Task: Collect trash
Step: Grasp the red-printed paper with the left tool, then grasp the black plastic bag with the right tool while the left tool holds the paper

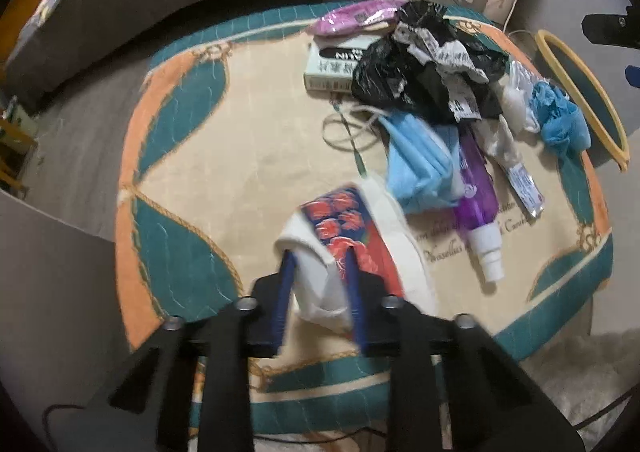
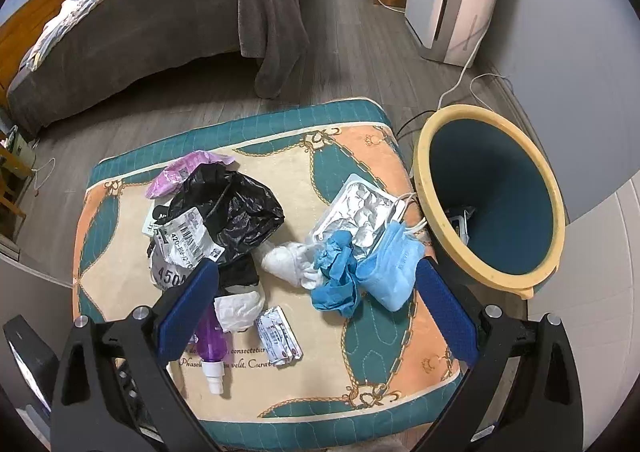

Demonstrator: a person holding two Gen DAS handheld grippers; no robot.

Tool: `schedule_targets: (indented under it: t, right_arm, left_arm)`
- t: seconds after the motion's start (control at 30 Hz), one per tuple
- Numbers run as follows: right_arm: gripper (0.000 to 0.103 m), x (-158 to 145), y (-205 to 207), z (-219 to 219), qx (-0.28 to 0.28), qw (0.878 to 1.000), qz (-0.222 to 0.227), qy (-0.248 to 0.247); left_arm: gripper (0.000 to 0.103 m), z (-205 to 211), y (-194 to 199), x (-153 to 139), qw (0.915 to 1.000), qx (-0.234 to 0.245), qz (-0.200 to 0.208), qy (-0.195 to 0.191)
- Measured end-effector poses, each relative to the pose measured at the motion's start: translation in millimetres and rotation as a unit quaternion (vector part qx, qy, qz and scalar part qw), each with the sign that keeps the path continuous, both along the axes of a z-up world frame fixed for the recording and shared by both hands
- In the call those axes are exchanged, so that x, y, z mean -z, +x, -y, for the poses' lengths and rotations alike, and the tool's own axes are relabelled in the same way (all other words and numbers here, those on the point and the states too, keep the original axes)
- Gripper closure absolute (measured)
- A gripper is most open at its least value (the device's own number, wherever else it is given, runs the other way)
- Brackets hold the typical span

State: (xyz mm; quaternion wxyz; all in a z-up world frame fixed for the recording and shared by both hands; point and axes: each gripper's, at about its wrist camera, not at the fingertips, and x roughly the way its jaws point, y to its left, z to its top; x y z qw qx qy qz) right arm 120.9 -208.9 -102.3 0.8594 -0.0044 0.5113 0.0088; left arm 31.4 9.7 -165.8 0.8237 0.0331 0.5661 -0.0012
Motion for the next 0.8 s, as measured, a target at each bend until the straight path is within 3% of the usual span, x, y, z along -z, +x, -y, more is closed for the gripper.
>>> schedule_targets:
  t: [0.13, 0.27, 0.4, 0.5, 0.67, 0.8]
  right_arm:
    - [0.006, -4, 2, 3, -0.004, 1.000, 0.011, -0.009]
    - [0.006, -5, 7, 18, 0.010, 1.000, 0.014, -0.012]
    - [0.006, -3, 13, 26, 0.025, 0.999, 0.010, 0.019]
    - [0.006, -1, 18, 17, 0.014, 1.000, 0.007, 0.026]
    - [0.006, 7, 30, -7, -0.015, 1.000, -0.001, 0.025]
    - [0.006, 20, 39, -33, -0.042, 0.999, -0.012, 0.018]
  left_arm:
    - [0.087, -3, 8, -23, 0.9993, -0.002, 0.036, 0.004]
    - [0.087, -10, 20, -70, 0.9959, 0.002, 0.090, 0.011]
    - [0.087, -14, 38, -122, 0.9910, 0.006, 0.133, -0.001]
    - [0.087, -16, 51, -148, 0.9855, 0.022, 0.167, 0.024]
    - [0.087, -27, 64, -147, 0.9820, 0.025, 0.186, 0.027]
    - [0.087, -37, 72, -134, 0.9845, 0.017, 0.175, -0.004]
